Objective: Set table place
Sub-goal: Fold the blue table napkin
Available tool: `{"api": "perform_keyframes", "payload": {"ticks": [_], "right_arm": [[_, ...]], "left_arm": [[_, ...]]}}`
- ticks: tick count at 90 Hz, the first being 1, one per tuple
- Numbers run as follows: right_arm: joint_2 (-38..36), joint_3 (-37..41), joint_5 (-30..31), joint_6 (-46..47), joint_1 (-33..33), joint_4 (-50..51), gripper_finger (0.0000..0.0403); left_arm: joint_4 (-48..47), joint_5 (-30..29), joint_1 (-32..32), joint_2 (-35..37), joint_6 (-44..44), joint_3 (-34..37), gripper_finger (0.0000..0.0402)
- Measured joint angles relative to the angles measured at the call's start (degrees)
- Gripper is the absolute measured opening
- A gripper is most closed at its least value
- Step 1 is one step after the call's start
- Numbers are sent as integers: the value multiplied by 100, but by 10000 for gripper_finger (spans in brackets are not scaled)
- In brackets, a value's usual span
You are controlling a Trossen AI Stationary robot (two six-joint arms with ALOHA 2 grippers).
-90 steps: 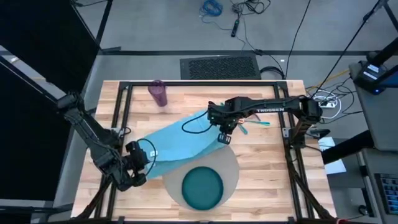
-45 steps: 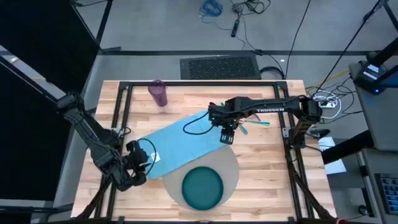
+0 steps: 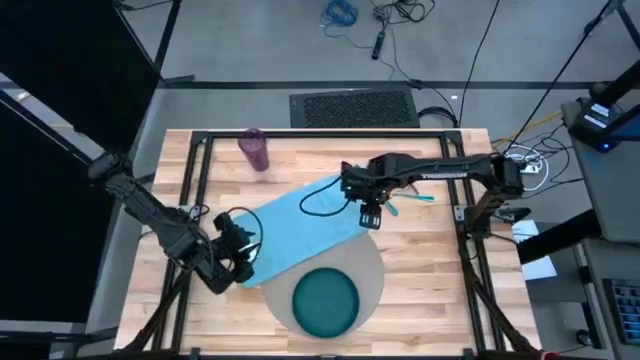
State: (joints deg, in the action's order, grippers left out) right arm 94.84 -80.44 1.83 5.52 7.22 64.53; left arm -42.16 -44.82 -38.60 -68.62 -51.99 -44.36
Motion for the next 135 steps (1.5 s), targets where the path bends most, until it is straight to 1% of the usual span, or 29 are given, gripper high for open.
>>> {"api": "perform_keyframes", "payload": {"ticks": [6,11,22,27,33,43,53,60,68,77,85,96,103,111,117,120,127,135], "right_arm": [[-424,483,-7,97,69,-486,153],[-830,1034,-23,241,119,-1069,153],[-1653,2572,-222,870,182,-3131,153],[-1863,3258,-460,1210,170,-4038,153],[-1970,3953,-630,1655,98,-5008,153],[-1984,4771,-455,2208,-37,-6039,153],[-1973,5193,-147,2385,-161,-6723,153],[-1973,5265,-13,2382,-241,-6981,153],[-1973,5282,280,2285,-366,-7130,153],[-1973,5282,537,2133,-453,-7349,153],[-1973,5282,567,2034,-482,-7525,153],[-1972,5282,547,2052,-497,-7540,153],[-1929,5282,548,2145,-546,-7475,153],[-1884,5282,541,2292,-653,-7325,153],[-1873,5286,537,2370,-735,-7063,153],[-1873,5289,549,2401,-775,-6978,153],[-1873,5295,585,2442,-857,-6849,153],[-1873,5467,601,2523,-947,-7027,153]], "left_arm": [[637,-49,267,0,702,0,134],[1188,-48,503,2,1382,0,134],[2206,26,1115,2,2789,-2,134],[2454,367,1515,2,3270,-43,134],[2543,911,2069,2,3615,-154,134],[2919,1996,3052,2,4077,-292,134],[3525,3002,3942,2,4354,-295,134],[3964,3656,4522,2,4347,-295,134],[4414,4431,5064,-121,4256,-300,134],[4748,4945,5471,-459,4062,-300,134],[5087,5224,5675,-876,3942,-305,134],[5063,5498,5929,-1537,4057,-859,134],[4845,5693,6095,-1989,4182,-1484,134],[3979,6038,6306,-2622,4322,-2334,134],[3091,6115,6439,-3102,4543,-2957,134],[2815,6118,6497,-3327,4652,-3247,134],[2267,6308,6628,-3698,4689,-3702,134],[1873,6598,6754,-4054,4770,-4057,134]]}}
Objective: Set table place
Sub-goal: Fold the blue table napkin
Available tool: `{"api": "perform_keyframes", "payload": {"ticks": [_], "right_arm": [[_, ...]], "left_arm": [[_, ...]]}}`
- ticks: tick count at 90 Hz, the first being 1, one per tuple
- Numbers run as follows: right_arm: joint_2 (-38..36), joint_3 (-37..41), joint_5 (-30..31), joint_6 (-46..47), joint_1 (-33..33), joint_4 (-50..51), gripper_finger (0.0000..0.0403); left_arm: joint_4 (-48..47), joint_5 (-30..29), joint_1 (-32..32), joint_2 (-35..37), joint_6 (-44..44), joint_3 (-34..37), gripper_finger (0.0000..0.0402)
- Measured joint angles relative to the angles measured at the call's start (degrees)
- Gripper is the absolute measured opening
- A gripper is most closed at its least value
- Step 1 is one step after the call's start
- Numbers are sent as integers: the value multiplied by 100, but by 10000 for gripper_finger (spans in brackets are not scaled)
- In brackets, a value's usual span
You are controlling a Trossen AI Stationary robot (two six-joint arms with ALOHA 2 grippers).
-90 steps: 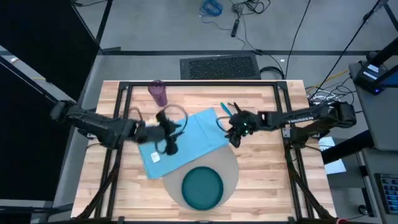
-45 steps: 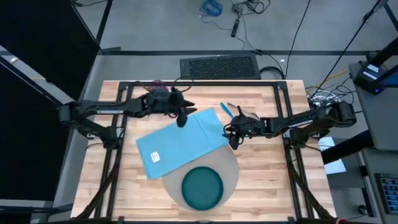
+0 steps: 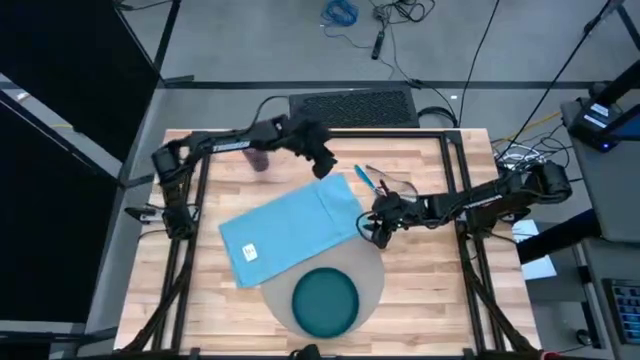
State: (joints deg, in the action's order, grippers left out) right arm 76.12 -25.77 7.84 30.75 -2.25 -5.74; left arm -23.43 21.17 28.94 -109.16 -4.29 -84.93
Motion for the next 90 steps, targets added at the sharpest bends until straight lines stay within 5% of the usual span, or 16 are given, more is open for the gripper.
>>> {"api": "perform_keyframes", "payload": {"ticks": [32,73,90], "right_arm": [[0,934,-29,510,3,-1625,153],[-2,939,-77,465,-1,-1785,153],[-2,939,-79,417,-1,-1815,153]], "left_arm": [[-576,121,197,-909,192,-634,134],[-1304,93,183,-1353,297,-1132,134],[-2648,-942,-84,-1178,1194,-1746,134]]}}
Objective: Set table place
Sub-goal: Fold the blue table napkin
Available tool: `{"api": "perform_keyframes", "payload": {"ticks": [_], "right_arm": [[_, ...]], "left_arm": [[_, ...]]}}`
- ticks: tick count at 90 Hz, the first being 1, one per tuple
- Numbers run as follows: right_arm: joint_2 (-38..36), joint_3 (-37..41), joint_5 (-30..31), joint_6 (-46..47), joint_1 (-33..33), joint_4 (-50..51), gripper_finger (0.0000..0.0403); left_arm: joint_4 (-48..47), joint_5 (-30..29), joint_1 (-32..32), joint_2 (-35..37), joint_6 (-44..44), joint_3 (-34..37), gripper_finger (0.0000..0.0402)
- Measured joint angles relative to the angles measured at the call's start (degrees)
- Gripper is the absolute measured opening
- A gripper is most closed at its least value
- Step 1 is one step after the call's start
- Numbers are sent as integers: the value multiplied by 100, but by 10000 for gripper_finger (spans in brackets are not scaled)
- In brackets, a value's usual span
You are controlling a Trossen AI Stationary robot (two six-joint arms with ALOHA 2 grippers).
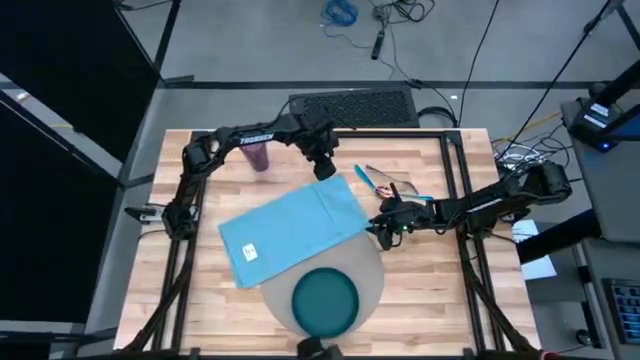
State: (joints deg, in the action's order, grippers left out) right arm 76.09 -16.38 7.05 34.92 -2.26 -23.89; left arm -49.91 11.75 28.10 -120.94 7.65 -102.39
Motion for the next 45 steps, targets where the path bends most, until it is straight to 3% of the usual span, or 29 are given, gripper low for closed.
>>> {"api": "perform_keyframes", "payload": {"ticks": [14,25,45], "right_arm": [[0,0,-144,-2,-14,10,153],[2,0,-151,-52,-99,-22,153],[45,-382,-157,-367,-251,-380,153]], "left_arm": [[-1268,-673,-352,225,339,10,134],[-2108,-1035,-453,615,357,460,134],[-1876,-1303,-455,2227,-180,2132,134]]}}
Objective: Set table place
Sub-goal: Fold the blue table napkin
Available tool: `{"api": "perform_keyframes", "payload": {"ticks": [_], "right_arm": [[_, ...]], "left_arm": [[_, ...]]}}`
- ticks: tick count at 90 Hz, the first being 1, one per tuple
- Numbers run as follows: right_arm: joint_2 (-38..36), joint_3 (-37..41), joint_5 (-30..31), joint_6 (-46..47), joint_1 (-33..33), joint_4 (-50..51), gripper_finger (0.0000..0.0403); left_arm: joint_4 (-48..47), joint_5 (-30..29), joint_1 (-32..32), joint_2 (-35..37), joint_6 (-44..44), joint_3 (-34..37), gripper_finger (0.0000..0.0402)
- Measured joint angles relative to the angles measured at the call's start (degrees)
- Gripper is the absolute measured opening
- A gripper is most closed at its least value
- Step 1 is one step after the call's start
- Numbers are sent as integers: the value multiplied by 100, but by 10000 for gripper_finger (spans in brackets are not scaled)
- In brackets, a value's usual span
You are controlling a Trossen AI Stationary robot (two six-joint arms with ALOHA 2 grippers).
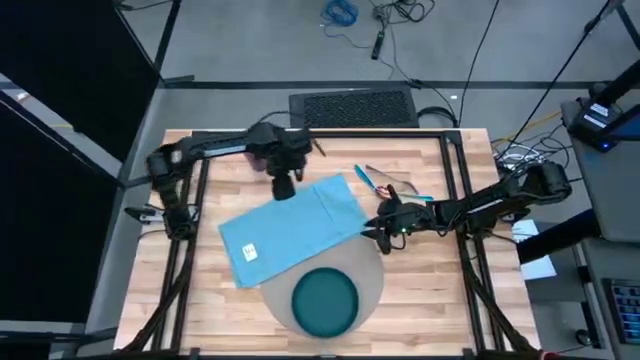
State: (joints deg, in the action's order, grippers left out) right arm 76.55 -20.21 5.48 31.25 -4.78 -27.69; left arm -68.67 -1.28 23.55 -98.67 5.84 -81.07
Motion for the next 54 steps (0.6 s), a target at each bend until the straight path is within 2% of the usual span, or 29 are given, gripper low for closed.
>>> {"api": "perform_keyframes", "payload": {"ticks": [17,29,42,54], "right_arm": [[523,-525,0,-259,4,212,153],[1126,-652,-2,-343,257,244,153],[1534,-826,-419,-408,777,221,153],[1717,-1002,-864,-532,1124,232,153]], "left_arm": [[378,-83,-207,1056,-738,1472,134],[464,-59,-505,1364,-1106,2323,134],[494,214,-937,1486,-1422,2866,134],[545,235,-1365,1485,-1675,3030,134]]}}
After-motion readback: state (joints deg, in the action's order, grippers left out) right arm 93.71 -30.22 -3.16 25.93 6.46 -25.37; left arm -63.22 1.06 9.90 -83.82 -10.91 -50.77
